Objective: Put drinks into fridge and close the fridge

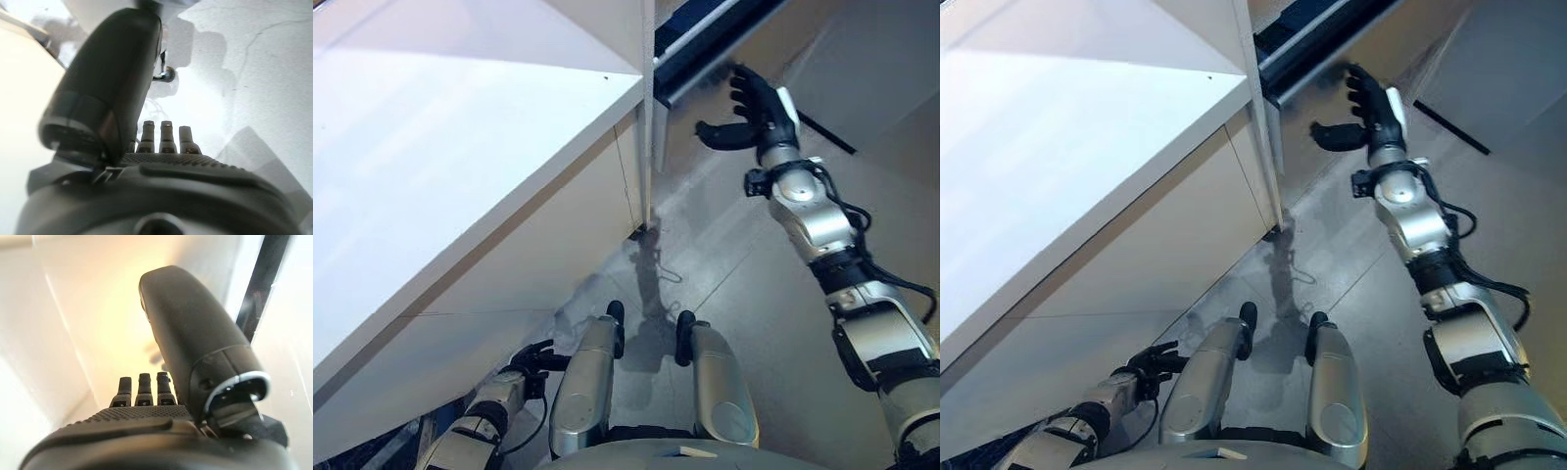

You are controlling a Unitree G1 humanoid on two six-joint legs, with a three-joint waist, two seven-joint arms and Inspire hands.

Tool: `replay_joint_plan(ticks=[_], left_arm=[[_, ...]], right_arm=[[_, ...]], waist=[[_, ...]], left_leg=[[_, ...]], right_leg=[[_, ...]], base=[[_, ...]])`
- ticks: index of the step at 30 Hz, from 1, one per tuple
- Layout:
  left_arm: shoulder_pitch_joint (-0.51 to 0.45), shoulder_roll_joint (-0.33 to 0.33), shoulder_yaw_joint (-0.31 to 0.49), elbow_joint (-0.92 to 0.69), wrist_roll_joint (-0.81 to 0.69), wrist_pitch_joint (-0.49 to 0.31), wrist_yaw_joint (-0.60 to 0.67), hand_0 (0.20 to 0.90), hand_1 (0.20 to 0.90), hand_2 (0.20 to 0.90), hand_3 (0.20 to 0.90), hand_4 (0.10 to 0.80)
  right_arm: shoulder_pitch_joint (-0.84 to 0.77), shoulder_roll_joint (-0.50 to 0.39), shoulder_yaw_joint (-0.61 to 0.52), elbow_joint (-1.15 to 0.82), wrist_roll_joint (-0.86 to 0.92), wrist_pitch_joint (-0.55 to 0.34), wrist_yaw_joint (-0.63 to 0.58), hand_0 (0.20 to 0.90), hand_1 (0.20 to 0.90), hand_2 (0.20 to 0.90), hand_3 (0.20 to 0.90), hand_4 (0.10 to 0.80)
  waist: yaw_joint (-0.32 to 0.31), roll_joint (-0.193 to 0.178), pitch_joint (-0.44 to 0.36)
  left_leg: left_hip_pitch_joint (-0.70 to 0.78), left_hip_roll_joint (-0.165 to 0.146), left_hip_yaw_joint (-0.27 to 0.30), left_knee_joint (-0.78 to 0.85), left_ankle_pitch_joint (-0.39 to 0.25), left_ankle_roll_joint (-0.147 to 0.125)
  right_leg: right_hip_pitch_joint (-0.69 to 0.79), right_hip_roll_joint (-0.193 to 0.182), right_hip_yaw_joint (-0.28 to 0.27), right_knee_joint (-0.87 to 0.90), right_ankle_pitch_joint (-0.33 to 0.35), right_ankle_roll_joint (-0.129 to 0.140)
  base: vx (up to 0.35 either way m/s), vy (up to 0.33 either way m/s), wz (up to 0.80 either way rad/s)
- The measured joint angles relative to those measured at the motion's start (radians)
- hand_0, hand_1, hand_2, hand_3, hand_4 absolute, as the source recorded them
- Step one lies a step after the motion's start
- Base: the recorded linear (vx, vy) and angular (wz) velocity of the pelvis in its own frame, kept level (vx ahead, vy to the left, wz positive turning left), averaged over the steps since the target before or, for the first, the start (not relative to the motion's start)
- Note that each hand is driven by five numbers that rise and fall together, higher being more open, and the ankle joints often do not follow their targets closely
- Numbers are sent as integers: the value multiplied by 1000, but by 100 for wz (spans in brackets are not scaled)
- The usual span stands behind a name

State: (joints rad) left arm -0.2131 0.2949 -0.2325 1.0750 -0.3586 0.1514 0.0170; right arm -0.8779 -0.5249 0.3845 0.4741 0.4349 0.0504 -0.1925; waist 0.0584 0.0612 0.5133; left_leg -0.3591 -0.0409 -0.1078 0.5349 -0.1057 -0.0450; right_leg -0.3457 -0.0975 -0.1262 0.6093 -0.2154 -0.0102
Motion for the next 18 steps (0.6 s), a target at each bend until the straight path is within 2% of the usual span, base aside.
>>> replay_joint_plan(ticks=[2,5,8,12,14,16,18], left_arm=[[1,3,-6,-3,-1,0,-10,900,900,900,900,800],[-2,4,-9,-2,-4,1,-47,900,900,900,900,800],[2,6,-9,-1,-14,2,-58,900,900,900,900,800],[10,6,-6,1,-33,-1,-67,900,900,900,900,800],[19,3,-3,-1,-35,-2,-67,900,900,900,900,800],[42,-3,17,-6,-36,-4,-62,900,900,900,900,800],[95,-8,55,-19,-47,-1,-53,900,900,900,900,800]], right_arm=[[-16,11,43,-10,-1,-9,50,900,900,900,900,800],[-17,2,68,7,16,-8,52,900,900,900,900,800],[-16,24,64,13,69,-9,21,900,900,900,900,800],[7,7,54,17,77,-13,19,900,900,900,900,800],[81,-1,15,6,72,-41,30,900,900,900,900,800],[198,0,-43,-41,64,-71,34,900,900,900,900,800],[352,25,-103,-70,-7,-99,49,900,900,900,900,800]], waist=[[9,-1,1],[13,1,2],[15,1,2],[14,0,1],[15,-5,-1],[17,-12,-10],[18,-31,-49]], left_leg=[[3,-2,-13,-13,7,-4],[21,-3,-21,-45,24,-5],[38,4,-24,-86,42,-6],[86,21,-18,-155,65,-8],[143,30,-8,-223,88,-5],[199,49,36,-288,109,-1],[251,53,51,-358,132,9]], right_leg=[[8,-2,-14,-10,0,-3],[24,-4,-24,-27,4,-9],[39,-2,-36,-61,18,-18],[93,3,-51,-137,43,-13],[151,4,-59,-201,61,-10],[210,6,-70,-264,74,-1],[257,7,-64,-328,94,18]], base=[[-27,23,15],[-63,32,10],[-90,34,4],[-25,14,12],[1,0,18],[29,-5,17],[36,0,-3]])
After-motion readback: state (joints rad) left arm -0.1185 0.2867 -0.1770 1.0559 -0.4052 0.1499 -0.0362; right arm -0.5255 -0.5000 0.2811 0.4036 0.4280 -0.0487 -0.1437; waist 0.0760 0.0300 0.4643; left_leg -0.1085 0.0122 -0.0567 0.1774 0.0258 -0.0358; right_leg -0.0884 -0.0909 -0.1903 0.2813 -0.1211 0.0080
